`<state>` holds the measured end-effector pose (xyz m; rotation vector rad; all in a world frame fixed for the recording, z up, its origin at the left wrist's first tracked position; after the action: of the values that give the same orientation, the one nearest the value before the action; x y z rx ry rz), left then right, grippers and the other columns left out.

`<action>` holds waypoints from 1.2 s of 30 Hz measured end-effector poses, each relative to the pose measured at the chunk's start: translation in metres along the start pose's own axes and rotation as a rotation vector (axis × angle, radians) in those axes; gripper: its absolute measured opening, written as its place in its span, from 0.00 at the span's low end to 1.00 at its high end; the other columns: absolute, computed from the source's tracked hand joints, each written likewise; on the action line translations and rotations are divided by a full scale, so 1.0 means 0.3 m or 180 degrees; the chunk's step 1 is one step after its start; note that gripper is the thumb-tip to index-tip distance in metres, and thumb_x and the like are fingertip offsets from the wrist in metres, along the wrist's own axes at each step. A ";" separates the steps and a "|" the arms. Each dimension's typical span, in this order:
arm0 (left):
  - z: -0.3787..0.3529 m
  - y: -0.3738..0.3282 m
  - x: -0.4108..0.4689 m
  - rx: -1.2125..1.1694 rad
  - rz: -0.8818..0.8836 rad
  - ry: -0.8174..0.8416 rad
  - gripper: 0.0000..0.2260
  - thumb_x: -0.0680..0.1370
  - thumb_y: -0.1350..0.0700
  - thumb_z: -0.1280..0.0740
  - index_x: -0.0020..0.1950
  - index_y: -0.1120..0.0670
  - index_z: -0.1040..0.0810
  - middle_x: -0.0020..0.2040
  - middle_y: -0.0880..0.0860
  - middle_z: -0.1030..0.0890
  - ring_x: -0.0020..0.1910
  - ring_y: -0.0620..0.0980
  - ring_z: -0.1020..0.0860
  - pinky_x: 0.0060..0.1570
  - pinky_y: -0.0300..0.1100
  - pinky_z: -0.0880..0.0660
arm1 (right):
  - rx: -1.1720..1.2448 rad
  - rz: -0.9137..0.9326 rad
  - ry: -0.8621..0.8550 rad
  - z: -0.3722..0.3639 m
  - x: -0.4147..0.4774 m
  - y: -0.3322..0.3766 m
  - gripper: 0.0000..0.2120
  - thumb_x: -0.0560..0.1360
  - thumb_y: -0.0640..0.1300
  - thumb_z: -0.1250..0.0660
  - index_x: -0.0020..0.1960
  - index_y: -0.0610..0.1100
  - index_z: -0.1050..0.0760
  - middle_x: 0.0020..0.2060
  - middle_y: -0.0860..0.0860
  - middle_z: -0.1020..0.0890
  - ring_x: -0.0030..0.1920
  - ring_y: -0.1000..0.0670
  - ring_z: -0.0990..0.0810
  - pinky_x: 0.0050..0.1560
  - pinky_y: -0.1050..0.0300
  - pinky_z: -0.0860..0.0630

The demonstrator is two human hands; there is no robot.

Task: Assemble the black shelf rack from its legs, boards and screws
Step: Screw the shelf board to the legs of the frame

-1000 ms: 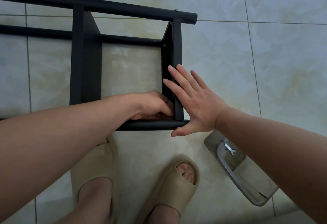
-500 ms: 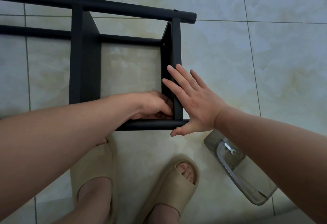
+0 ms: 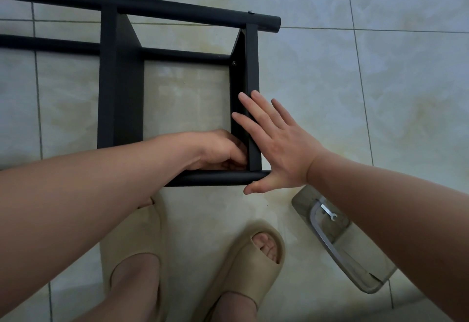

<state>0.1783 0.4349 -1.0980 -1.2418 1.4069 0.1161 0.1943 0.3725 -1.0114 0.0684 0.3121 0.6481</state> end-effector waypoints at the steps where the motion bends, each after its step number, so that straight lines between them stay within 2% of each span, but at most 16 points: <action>1: -0.002 0.000 0.001 -0.0025 -0.0004 0.0019 0.08 0.75 0.71 0.35 0.49 0.61 0.23 0.42 0.60 0.23 0.43 0.56 0.21 0.46 0.45 0.23 | -0.0002 0.0003 -0.0011 0.000 0.000 0.000 0.62 0.65 0.84 0.46 0.82 0.40 0.47 0.82 0.41 0.54 0.82 0.40 0.59 0.79 0.34 0.50; 3: -0.006 0.000 0.003 -0.0093 -0.0010 0.0082 0.08 0.75 0.72 0.36 0.48 0.61 0.24 0.40 0.59 0.23 0.42 0.55 0.20 0.47 0.45 0.22 | -0.0007 0.0005 -0.0025 -0.002 0.000 -0.002 0.62 0.65 0.84 0.46 0.82 0.40 0.47 0.82 0.41 0.54 0.82 0.40 0.59 0.79 0.34 0.50; 6: -0.011 -0.004 0.004 -0.0221 -0.0053 0.0170 0.08 0.76 0.73 0.37 0.47 0.61 0.24 0.38 0.57 0.22 0.38 0.52 0.19 0.42 0.40 0.20 | -0.0012 0.0004 -0.0027 -0.003 0.000 -0.002 0.62 0.64 0.84 0.46 0.82 0.40 0.47 0.82 0.41 0.54 0.82 0.40 0.58 0.79 0.34 0.49; 11: -0.021 -0.009 -0.003 -0.0348 -0.0103 0.0230 0.09 0.76 0.73 0.37 0.46 0.62 0.22 0.36 0.55 0.19 0.38 0.51 0.18 0.41 0.40 0.21 | -0.0015 0.0010 -0.0026 0.000 0.001 -0.001 0.62 0.64 0.84 0.45 0.82 0.40 0.47 0.82 0.41 0.54 0.82 0.40 0.58 0.79 0.34 0.49; 16: -0.016 -0.013 -0.010 -0.0140 -0.0154 0.0082 0.04 0.76 0.68 0.34 0.48 0.62 0.22 0.39 0.58 0.20 0.40 0.54 0.21 0.41 0.42 0.23 | -0.0039 0.0001 -0.0008 -0.001 0.001 -0.001 0.62 0.64 0.84 0.45 0.82 0.40 0.47 0.82 0.41 0.54 0.82 0.40 0.58 0.78 0.34 0.49; 20: -0.012 -0.023 -0.015 0.0125 -0.0198 -0.0017 0.05 0.77 0.68 0.35 0.50 0.62 0.22 0.35 0.55 0.21 0.35 0.50 0.22 0.35 0.37 0.25 | -0.0039 0.0002 -0.0019 0.004 0.000 0.000 0.62 0.64 0.83 0.45 0.82 0.40 0.46 0.82 0.41 0.53 0.82 0.39 0.57 0.78 0.33 0.49; 23: -0.007 -0.028 -0.016 0.0384 -0.0205 -0.0096 0.08 0.77 0.67 0.35 0.54 0.69 0.23 0.39 0.59 0.23 0.38 0.53 0.24 0.40 0.42 0.28 | -0.0076 0.0000 -0.0013 0.008 0.001 -0.001 0.61 0.64 0.83 0.45 0.81 0.40 0.45 0.82 0.40 0.52 0.82 0.39 0.56 0.78 0.33 0.49; 26: -0.007 -0.039 -0.023 0.0638 -0.0246 -0.0162 0.10 0.77 0.67 0.37 0.55 0.72 0.25 0.40 0.59 0.26 0.39 0.54 0.28 0.39 0.44 0.33 | -0.0111 -0.0011 0.0007 0.010 0.002 -0.001 0.62 0.64 0.83 0.46 0.81 0.40 0.45 0.82 0.41 0.52 0.82 0.40 0.56 0.77 0.31 0.49; 32: 0.002 -0.043 -0.029 0.0787 -0.0232 -0.0272 0.10 0.77 0.66 0.36 0.55 0.70 0.23 0.37 0.57 0.24 0.36 0.51 0.27 0.35 0.39 0.30 | -0.0103 0.0005 -0.0011 0.009 0.006 -0.005 0.62 0.64 0.84 0.46 0.81 0.40 0.45 0.82 0.41 0.52 0.82 0.39 0.55 0.77 0.30 0.49; 36: 0.001 -0.042 -0.026 0.0616 -0.0220 -0.0302 0.07 0.76 0.68 0.36 0.52 0.69 0.22 0.39 0.59 0.25 0.39 0.53 0.27 0.40 0.44 0.31 | -0.0091 0.0033 -0.0088 0.008 0.004 -0.007 0.61 0.64 0.84 0.46 0.81 0.39 0.44 0.82 0.40 0.51 0.82 0.39 0.55 0.77 0.30 0.49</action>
<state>0.1852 0.4345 -1.0850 -1.1087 1.2608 -0.0089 0.1971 0.3717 -1.0097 0.0517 0.2759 0.6611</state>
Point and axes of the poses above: each hand's wrist, its own x-axis towards the middle knuckle, its own z-axis out of the back of the hand, y = z × x, the point moved 10 cm from there along x, towards the middle knuckle
